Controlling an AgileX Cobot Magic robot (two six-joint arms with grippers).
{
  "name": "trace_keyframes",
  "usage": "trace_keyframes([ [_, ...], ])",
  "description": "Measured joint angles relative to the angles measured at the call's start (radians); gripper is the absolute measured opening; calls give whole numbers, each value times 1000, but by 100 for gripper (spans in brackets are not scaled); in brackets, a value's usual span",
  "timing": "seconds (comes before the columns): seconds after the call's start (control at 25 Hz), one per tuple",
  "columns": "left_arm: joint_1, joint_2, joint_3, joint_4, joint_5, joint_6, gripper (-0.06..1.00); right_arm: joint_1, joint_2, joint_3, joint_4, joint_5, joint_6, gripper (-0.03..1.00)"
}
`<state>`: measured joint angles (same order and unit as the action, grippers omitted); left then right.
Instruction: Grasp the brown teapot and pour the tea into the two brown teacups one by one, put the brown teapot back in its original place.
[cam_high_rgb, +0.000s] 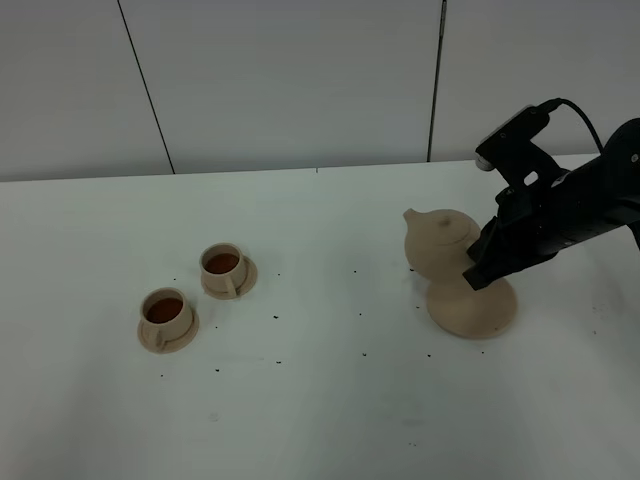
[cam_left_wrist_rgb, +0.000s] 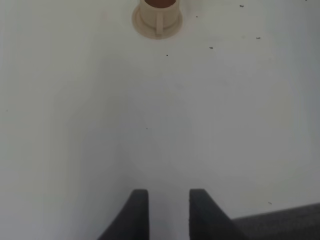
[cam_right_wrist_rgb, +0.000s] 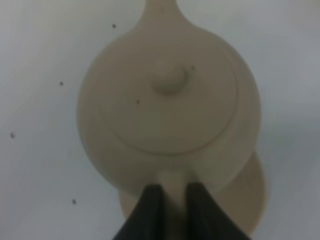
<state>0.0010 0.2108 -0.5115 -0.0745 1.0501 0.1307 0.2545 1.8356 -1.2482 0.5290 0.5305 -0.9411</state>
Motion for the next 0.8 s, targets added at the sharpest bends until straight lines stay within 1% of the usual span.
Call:
trace_keyframes([
  [0.24, 0, 0, 0, 0, 0, 0, 27, -16, -1, 48, 30, -30, 0, 10],
  [0.48, 0, 0, 0, 0, 0, 0, 27, -17, -1, 119, 50, -108, 0, 10],
  [0.8, 0, 0, 0, 0, 0, 0, 27, -17, -1, 131, 64, -142, 0, 10],
])
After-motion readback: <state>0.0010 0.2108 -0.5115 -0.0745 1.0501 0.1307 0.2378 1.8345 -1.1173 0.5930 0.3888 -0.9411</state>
